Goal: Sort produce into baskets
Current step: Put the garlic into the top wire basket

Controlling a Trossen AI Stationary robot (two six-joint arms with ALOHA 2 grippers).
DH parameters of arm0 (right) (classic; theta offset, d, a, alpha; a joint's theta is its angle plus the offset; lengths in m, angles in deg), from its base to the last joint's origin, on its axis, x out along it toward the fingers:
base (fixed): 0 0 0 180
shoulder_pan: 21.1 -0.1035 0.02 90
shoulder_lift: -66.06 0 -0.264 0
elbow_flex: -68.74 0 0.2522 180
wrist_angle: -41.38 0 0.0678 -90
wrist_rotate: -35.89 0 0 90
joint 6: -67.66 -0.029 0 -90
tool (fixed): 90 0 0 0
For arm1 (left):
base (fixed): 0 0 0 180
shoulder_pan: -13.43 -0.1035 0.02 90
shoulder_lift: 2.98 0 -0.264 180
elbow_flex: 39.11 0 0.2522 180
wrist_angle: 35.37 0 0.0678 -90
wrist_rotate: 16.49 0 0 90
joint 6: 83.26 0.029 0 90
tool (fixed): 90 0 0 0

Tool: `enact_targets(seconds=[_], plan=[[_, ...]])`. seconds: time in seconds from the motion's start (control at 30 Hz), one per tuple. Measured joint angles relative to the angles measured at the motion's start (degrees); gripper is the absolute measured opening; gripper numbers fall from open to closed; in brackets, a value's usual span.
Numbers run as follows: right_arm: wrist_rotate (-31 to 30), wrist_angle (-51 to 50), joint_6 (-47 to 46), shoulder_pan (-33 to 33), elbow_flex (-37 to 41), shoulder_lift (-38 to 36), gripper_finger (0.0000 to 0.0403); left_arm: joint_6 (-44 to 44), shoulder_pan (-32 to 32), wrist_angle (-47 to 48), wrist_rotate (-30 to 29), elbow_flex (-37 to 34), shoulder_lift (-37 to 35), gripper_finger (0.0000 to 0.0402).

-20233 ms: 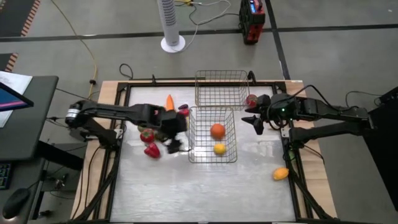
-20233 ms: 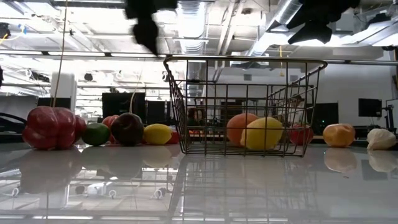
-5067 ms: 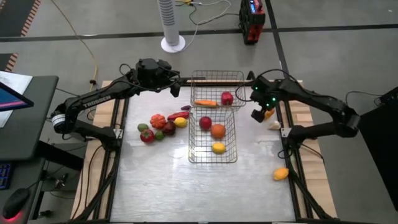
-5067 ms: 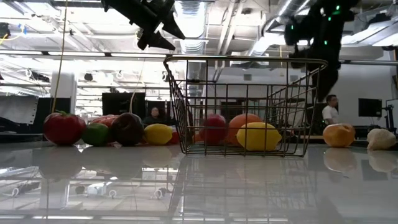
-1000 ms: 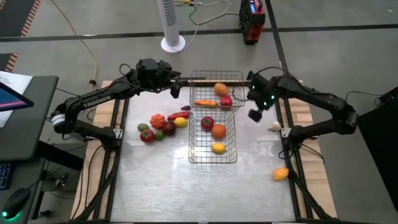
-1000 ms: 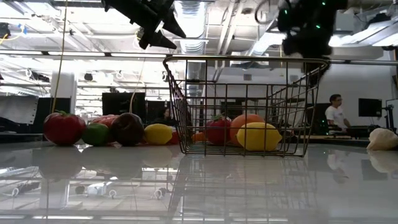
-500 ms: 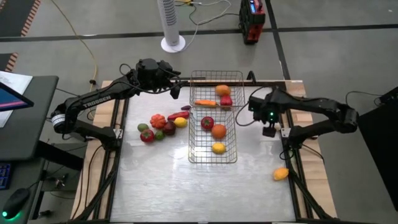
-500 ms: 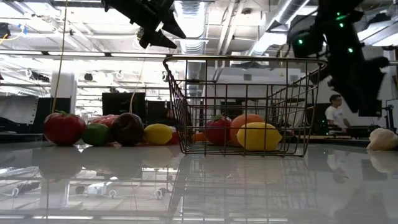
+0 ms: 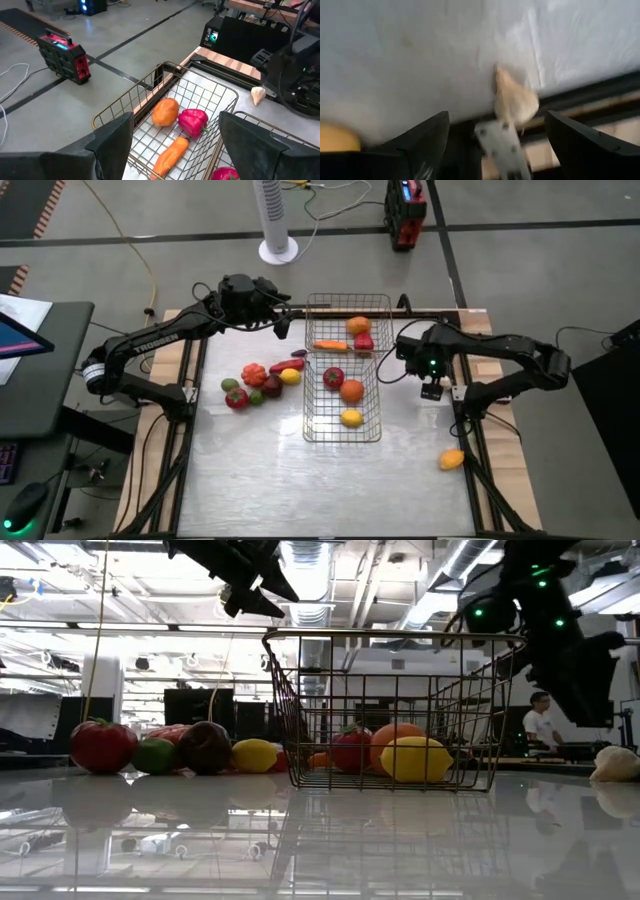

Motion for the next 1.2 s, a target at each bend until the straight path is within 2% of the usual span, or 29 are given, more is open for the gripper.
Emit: enact_targets(seconds=[0.1,0.2,0.47,0.73,0.87,1.2], plan=[[0.1,-4.2,0.1,-0.8,-3.8,4.0,0.0350,0.0,0.0,-0.1,-0.1,0.0,0.0,0.0279],[0.3,-3.0,1.6,-1.5,-5.7,6.3,0.0350,0.0,0.0,-0.1,-0.1,0.0,0.0,0.0279],[1.1,1.1,2.6,1.4,-3.2,8.5,0.0349,-0.2,0.0,0.0,-0.1,0.0,0.0,0.0279],[0.8,4.1,2.3,4.9,4.8,3.2,0.0349,-0.2,0.0,0.8,-0.2,0.0,0.0,0.0279],[-2.2,5.5,2.4,5.7,4.3,0.2,0.0349,0.1,0.0,0.9,-0.2,0.0,0.0,0.0279],[-0.9,6.7,4.3,8.0,5.7,-0.6,0.0349,0.9,0.0,1.6,-0.4,0.0,-0.3,0.0279]])
